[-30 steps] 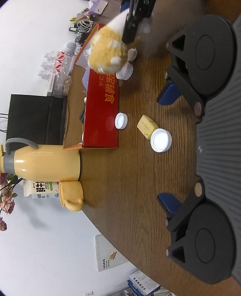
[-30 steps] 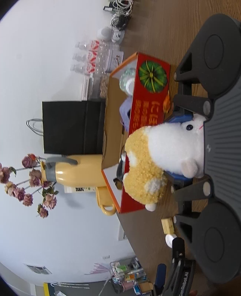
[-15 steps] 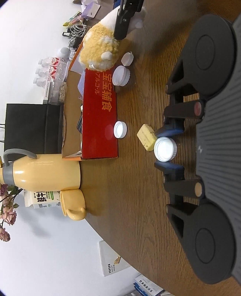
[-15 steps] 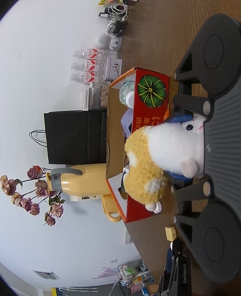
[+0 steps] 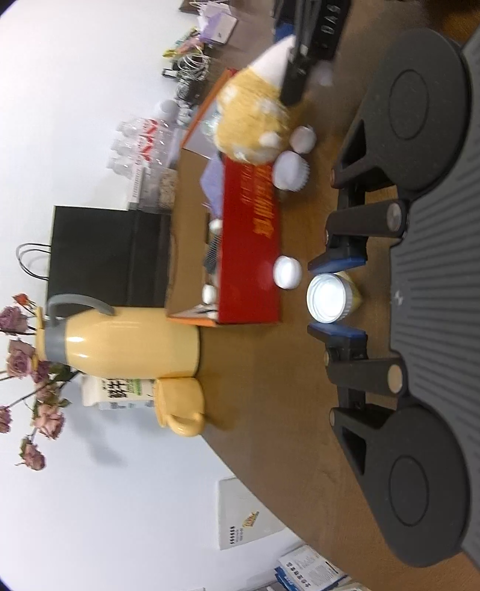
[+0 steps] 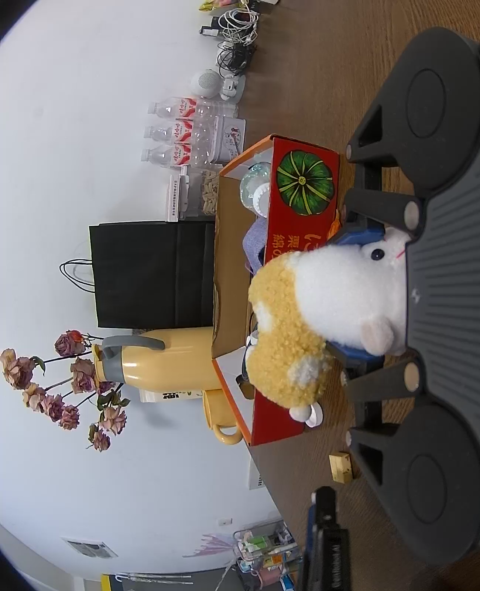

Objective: Organize objects
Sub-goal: 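Grasp a white cap with the left tool while the right tool holds the plush, then carry the plush and white cap into the cardboard box and open both tools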

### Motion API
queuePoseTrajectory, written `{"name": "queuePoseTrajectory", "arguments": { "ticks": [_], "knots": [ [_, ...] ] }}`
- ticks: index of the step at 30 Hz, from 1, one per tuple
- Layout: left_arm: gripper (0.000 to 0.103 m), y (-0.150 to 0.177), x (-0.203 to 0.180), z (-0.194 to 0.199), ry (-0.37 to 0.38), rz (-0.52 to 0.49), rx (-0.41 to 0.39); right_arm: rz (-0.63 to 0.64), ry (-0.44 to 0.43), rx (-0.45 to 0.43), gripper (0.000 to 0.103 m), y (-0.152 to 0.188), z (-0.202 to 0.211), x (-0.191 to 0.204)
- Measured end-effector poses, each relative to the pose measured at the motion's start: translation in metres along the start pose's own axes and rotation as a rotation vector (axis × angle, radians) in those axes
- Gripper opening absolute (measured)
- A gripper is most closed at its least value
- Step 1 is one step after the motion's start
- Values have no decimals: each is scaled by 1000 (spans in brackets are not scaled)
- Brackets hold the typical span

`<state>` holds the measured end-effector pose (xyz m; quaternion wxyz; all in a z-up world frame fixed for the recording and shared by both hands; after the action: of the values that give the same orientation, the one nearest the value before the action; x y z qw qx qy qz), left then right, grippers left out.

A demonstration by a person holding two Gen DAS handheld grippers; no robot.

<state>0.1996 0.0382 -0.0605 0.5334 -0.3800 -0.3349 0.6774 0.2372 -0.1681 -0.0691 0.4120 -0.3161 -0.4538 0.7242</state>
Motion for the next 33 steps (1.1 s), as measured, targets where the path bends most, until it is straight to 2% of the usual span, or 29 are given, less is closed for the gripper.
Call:
{"name": "queuePoseTrajectory", "arguments": {
  "ticks": [10, 18, 26, 33],
  "knots": [
    [30, -51, -39, -11, 65, -9, -90, 18, 2, -53, 49, -34, -2, -6],
    [30, -92, -69, -36, 91, -20, -136, 47, 40, -78, 49, -67, -25, -26],
    [30, -123, -88, -88, 80, 11, -143, 56, 79, -62, 49, -96, -74, -56],
    [30, -133, -85, -138, 36, 71, -114, 24, 97, 32, 49, -94, -134, -79]
  ]
}}
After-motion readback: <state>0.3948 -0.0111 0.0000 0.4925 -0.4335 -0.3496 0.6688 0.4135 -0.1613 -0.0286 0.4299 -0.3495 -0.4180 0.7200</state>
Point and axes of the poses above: each gripper's, at about its wrist camera, not at the fingertips, and z roughly against the way its jaws point, x to its left, y to its underside, the point moved 9 cm from there along -z, roughly the way its jaws point, and after that the axes turned 8 degrees about z, right-handed, at the moved point
